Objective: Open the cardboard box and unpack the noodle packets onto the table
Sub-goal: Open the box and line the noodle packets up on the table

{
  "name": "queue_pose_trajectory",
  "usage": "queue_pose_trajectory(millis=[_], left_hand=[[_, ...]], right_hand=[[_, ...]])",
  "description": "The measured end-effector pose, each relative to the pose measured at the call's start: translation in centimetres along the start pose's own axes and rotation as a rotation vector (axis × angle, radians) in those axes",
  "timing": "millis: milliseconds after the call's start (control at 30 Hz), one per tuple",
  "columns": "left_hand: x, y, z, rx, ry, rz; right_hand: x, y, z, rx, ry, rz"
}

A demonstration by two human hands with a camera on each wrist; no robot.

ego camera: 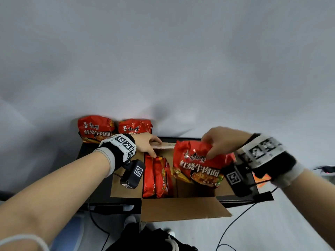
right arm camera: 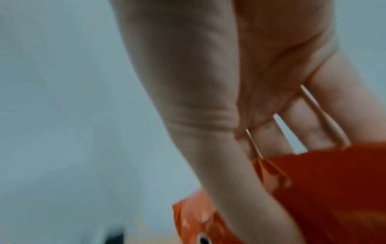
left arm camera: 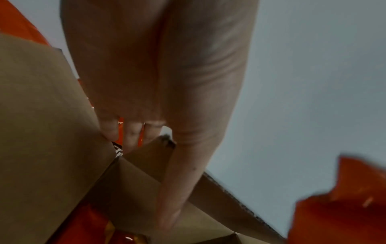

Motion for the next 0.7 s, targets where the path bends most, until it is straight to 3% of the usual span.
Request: queue_pose_trajectory(millis=[200,367,600,700], left_hand=[[-0.1,-0.1,-0.2,-0.010,-0.042,0.027],[0.0,-0.1,0.1,0.028,-0.065,0.057],[0.0,-0.1,0.8,0.126,-0.088,0.118],[-0.1,-0.1,0.7,0.178,-0.112,0.137]], right_hand=[[1.6,10.5,-0.4,-0.130,0.067,-0.305],[-3.3,12.3,-0.5,-0.007,-0.005,-0.452],[-12.2,6.6,-0.9,0.054,-0.131,-0.332],[-16.2,3.4,-3.2,-0.005,-0.481,-0.008]])
Point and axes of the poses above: each hand's wrist, its own x-axis away from the middle knuckle, its own y-axis out of the back of the hand, z = x × y, the point moved 8 cm from there along -x, towards the middle knuckle, and after that the axes turned 9 degrees about y, right-handed, at the moved point
